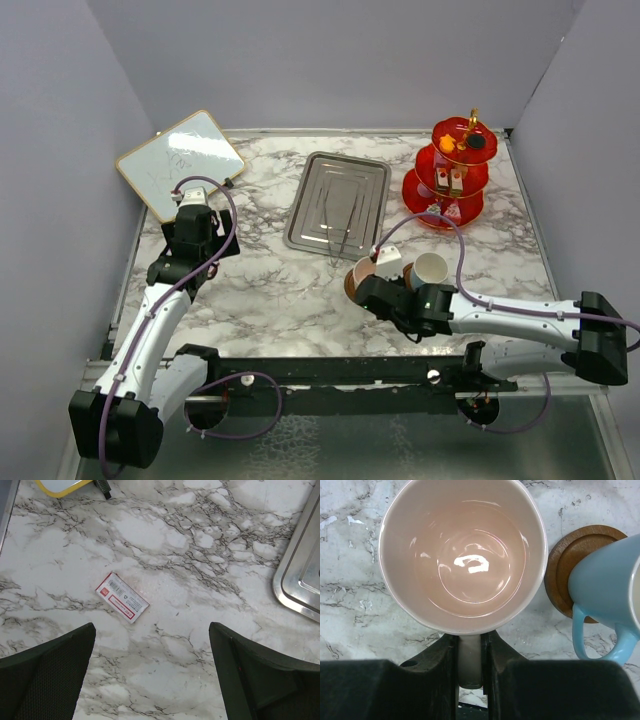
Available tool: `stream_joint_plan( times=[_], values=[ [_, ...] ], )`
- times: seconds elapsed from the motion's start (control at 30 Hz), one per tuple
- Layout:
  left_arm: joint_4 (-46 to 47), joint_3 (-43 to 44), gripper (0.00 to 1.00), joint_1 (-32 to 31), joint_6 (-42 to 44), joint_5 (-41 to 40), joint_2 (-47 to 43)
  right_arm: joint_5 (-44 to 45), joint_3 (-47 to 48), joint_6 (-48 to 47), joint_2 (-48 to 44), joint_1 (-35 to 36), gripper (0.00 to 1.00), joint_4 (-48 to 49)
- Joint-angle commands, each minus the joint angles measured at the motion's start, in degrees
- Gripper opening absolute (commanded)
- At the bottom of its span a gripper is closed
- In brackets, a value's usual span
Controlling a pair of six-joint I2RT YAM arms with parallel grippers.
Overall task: Serve the afternoon tea
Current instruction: Place the cup on the coaster.
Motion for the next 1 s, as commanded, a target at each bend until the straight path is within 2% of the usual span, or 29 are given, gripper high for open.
stream_joint_plan(
  times=[0.0,0.17,0.33,0.47,0.57,0.67,0.8,0.97],
  values=[
    [1.2,-0.5,0.99,0.0,-0.3,-0.9,0.1,4.1,-0.1,1.1,0.8,0.2,0.01,7.3],
    [1.2,-0.4,0.99,0.0,-0.3,-0.9,0.6,4.0,-2.4,-0.5,2.8,-1.0,0.01,14.3],
    [1.2,-0.5,0.99,0.0,-0.3,-1.0,0.5,4.6,-4.0,-0.2,5.4,-1.2,0.01,17.2],
    [1.2,-0.5,0.99,0.0,-0.3,-1.1,0.4,4.3,-2.6,2.2,6.8,-2.6,0.02,12.6],
    [1.2,-0.5,0.99,0.0,-0.3,-1.0,0.7,5.5,-3.0,5.6,6.4,-2.6,0.15,9.2],
    [1.2,-0.4,0.99,0.0,-0.3,-0.9,0.9,5.6,-3.3,6.5,4.8,-2.6,0.18,7.5],
    [1.2,-0.4,0.99,0.0,-0.3,-0.8,0.9,3.3,-3.5,4.6,2.1,-2.6,0.37,8.1],
    [1.2,-0.5,0.99,0.0,-0.3,-0.7,0.9,0.2,-3.0,1.2,-1.4,-2.7,0.44,9.7]
  ],
)
